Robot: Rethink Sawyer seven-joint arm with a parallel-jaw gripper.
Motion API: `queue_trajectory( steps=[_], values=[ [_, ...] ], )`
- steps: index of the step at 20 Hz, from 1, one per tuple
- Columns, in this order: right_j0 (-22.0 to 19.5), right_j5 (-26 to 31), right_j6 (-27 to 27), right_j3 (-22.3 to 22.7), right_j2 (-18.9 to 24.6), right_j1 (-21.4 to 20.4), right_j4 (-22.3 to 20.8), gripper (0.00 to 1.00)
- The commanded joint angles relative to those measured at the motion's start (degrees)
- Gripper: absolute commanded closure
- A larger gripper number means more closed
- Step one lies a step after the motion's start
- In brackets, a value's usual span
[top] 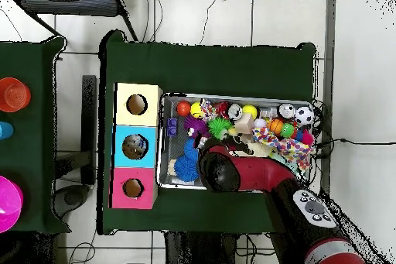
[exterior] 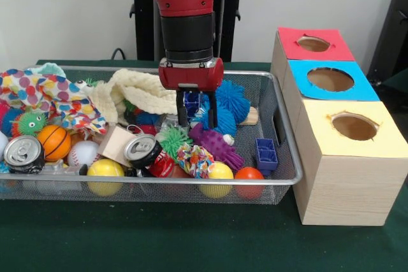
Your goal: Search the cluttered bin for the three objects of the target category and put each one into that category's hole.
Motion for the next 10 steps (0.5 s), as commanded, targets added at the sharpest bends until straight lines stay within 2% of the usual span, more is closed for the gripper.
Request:
queue_trajectory(
  steps=[1,10],
  values=[
    [0.33,5.29,-0.87,-6.75,-0.68,0.01,-2.20,0.00],
    [0.06,7.76,-2.61,-7.45,-0.02,-1.60,-2.54,0.00]
  ],
)
